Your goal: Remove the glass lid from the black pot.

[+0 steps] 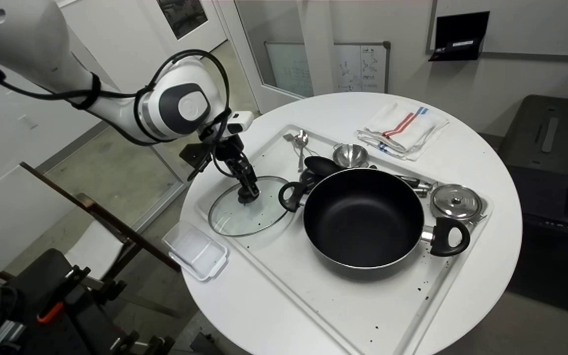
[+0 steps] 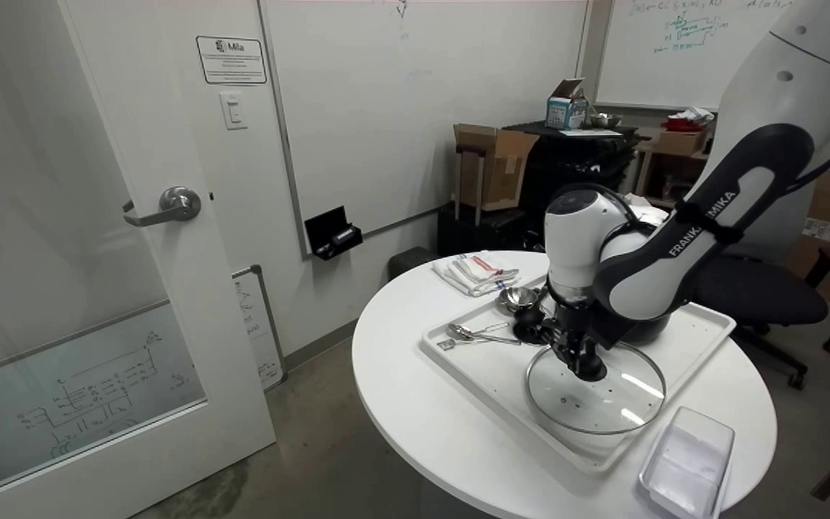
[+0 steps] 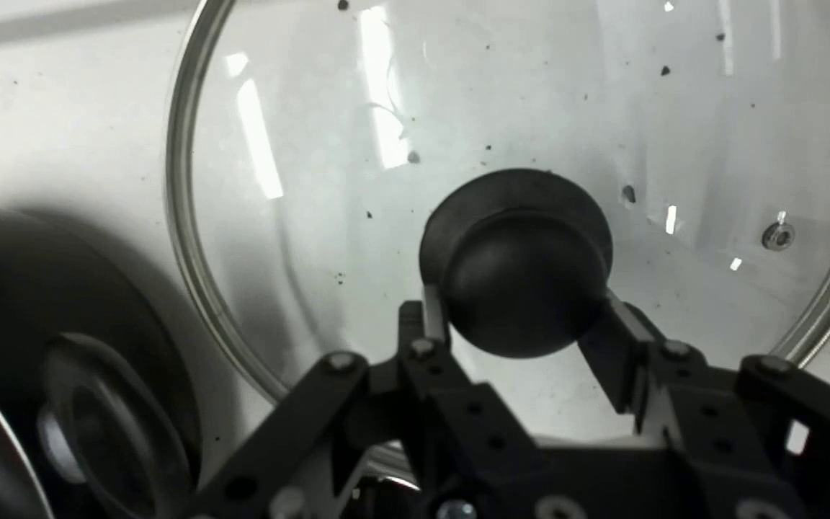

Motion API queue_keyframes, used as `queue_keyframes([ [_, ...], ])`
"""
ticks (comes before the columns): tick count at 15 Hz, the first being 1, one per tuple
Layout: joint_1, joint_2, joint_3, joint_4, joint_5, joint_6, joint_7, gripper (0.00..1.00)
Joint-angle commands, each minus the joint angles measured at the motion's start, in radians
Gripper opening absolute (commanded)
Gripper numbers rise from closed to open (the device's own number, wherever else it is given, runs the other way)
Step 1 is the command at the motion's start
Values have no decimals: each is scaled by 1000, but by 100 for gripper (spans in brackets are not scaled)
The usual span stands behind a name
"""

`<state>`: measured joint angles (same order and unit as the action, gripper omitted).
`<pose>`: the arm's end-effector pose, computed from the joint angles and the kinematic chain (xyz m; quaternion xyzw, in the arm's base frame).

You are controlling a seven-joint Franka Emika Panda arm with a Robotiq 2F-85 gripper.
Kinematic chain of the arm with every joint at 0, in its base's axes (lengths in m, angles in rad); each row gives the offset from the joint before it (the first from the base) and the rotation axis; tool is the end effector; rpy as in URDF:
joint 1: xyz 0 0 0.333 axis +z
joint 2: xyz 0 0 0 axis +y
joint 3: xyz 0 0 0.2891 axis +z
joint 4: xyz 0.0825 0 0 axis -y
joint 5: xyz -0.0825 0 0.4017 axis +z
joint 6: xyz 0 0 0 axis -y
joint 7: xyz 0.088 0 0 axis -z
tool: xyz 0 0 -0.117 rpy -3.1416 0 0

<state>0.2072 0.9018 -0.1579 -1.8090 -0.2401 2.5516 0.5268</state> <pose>0.5918 0.0241 -0.0066 0.9836 -0.1070 -0.0407 0.1396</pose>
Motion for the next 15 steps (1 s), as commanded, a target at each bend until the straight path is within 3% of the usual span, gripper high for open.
queue_keyframes([
  [1, -37, 6, 26, 15, 44, -6, -136, 24],
  [5, -70, 10, 52, 26, 66, -11, -241, 24],
  [6, -77, 10, 57, 26, 71, -17, -264, 40],
  [7, -80, 10, 59, 26, 73, -18, -278, 73],
  [12, -89, 5, 63, 24, 80, -24, -326, 99],
  [15, -85, -1, 57, 15, 74, -22, -335, 100],
])
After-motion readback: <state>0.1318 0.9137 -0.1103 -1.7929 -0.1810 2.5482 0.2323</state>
